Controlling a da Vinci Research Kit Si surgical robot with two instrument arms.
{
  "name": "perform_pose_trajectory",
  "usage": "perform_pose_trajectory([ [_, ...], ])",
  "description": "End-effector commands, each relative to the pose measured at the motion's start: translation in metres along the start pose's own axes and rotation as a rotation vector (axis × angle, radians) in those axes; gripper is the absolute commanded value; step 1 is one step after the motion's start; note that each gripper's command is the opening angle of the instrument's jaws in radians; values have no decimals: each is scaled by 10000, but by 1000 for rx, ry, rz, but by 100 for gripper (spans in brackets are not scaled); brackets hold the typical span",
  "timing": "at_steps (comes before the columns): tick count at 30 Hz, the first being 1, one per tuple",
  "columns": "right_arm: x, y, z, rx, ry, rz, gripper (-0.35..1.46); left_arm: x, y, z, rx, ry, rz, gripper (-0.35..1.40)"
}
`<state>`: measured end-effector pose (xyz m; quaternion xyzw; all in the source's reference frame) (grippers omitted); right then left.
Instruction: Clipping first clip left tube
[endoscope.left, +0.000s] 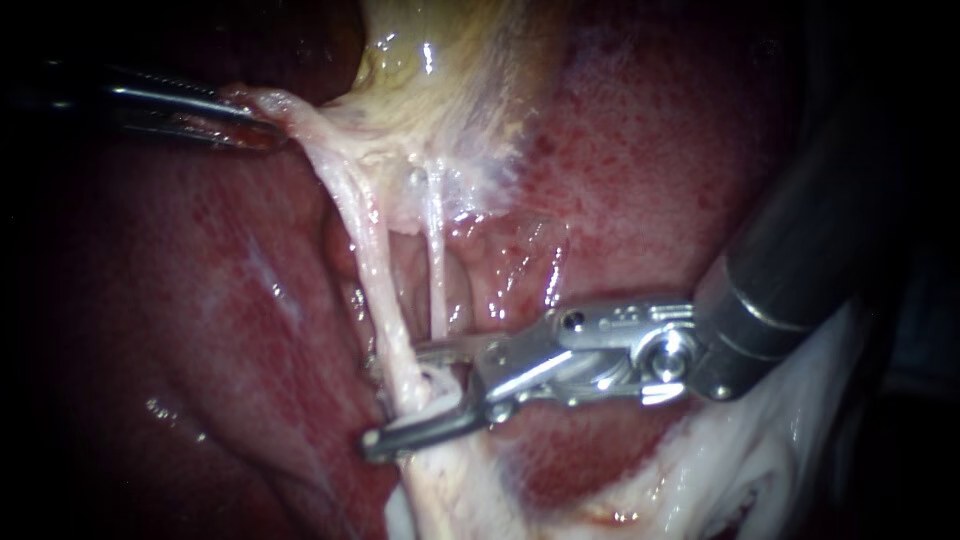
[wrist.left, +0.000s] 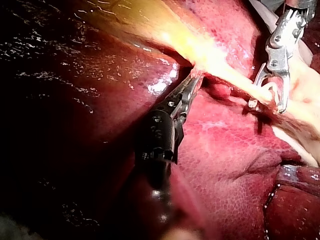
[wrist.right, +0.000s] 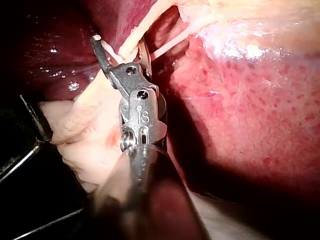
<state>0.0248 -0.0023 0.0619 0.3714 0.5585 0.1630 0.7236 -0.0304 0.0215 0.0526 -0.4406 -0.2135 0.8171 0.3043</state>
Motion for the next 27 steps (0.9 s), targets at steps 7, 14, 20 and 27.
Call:
perform_pose_trajectory([
  [7, 12, -21, 9, 34, 74, 23, 50, 0, 0, 1, -1, 0, 0, -35],
  [14, 27, -47, 12, 57, 94, 29, 47, -1, 0, 1, -1, -1, 0, -35],
  [20, 32, -50, 7, 64, 94, 32, 38, -1, 0, 1, -1, -1, 0, -35],
  [27, 28, -44, -2, 89, 85, 84, 15, -1, 0, 1, -1, 0, 0, -35],
])
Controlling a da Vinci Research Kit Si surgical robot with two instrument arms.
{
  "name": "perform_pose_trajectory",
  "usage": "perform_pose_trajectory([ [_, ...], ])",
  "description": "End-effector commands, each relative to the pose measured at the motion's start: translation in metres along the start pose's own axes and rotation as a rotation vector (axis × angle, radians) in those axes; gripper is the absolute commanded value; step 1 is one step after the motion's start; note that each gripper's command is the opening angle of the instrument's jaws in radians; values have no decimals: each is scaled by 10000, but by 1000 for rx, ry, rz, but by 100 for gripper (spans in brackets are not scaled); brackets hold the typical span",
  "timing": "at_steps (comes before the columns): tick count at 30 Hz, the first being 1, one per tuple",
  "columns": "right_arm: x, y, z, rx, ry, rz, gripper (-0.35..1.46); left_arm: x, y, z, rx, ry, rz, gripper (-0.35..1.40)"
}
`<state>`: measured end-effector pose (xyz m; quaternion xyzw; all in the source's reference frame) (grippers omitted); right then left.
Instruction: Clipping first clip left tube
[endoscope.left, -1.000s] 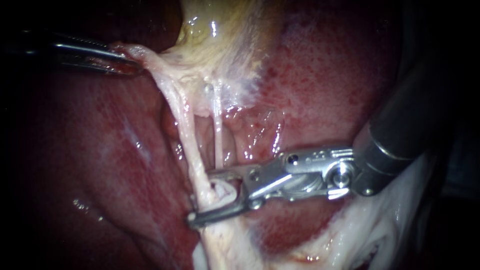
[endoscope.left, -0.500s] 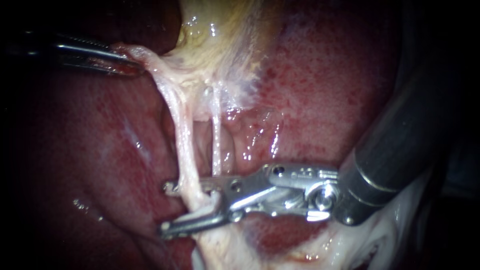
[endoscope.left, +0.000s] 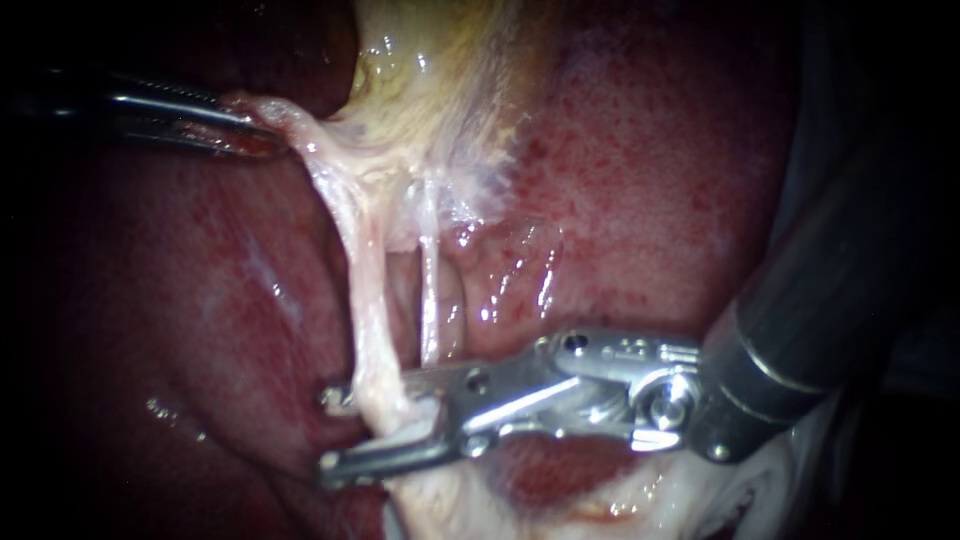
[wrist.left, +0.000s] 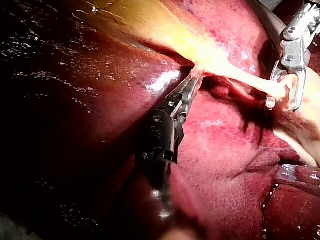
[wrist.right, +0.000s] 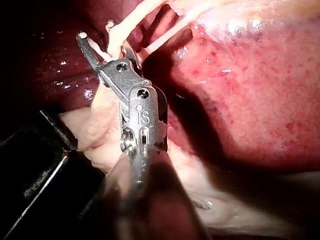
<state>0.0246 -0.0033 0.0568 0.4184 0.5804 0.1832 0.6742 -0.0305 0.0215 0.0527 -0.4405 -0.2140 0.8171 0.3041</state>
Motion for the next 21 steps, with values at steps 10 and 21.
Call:
perform_pose_trajectory([
  [10, -1, 0, -2, 85, -41, 71, -35, 0, 0, 0, 0, 0, 0, -35],
  [21, -3, -1, -5, 68, -34, 80, -35, 1, 0, 2, 0, 0, 0, -35],
])
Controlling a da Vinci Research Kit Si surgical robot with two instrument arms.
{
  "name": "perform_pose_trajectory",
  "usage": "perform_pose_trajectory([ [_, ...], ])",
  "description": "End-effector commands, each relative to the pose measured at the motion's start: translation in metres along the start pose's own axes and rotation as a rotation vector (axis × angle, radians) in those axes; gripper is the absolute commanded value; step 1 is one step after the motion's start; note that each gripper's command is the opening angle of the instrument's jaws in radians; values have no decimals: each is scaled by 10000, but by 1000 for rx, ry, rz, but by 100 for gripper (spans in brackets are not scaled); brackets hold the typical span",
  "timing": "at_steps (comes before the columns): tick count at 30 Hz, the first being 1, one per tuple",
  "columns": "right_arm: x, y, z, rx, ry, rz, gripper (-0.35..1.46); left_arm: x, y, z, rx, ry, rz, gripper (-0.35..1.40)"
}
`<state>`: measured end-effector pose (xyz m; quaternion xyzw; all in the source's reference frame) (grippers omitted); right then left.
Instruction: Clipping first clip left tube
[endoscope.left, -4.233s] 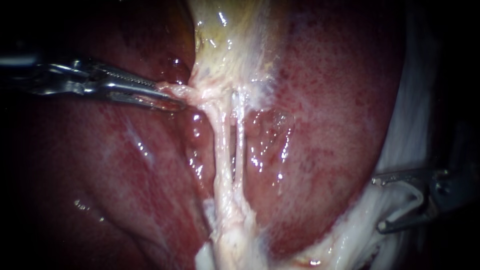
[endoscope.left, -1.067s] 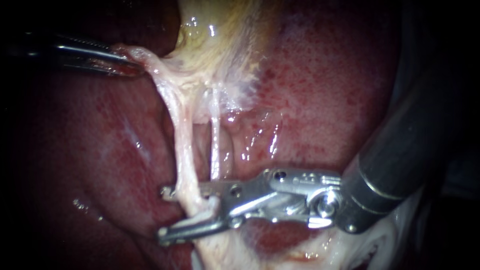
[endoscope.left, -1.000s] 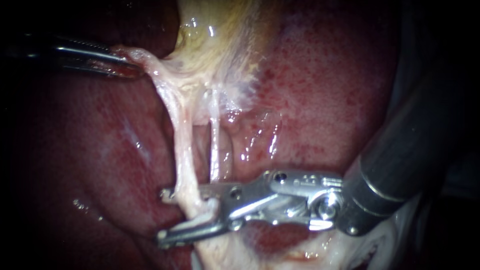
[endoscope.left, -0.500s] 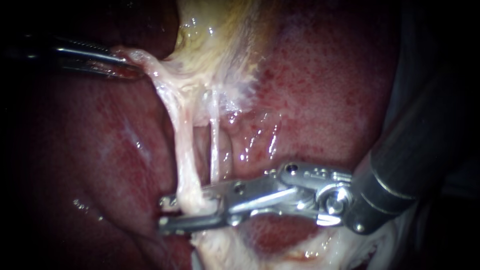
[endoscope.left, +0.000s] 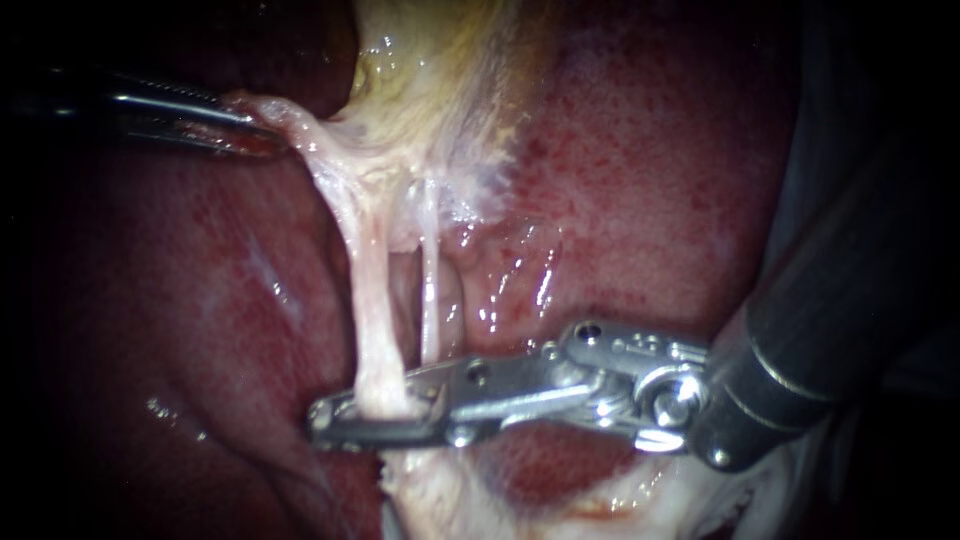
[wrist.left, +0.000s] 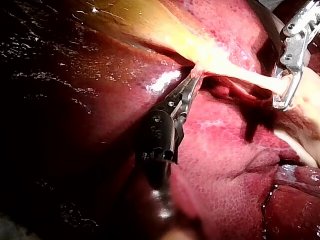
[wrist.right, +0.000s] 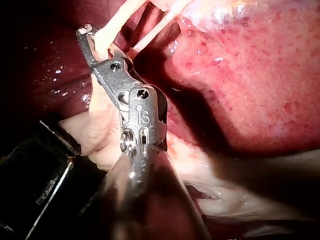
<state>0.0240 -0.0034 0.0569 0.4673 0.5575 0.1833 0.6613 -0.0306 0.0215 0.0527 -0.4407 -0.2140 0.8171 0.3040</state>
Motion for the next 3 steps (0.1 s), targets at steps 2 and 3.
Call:
perform_pose_trajectory([
  [2, -2, 1, 0, 0, 0, -1, -35, 0, 0, 1, 1, 0, -1, -35],
  [3, -2, 2, 0, -1, 0, -1, -35, 0, -1, 1, 1, 0, -1, -35],
])
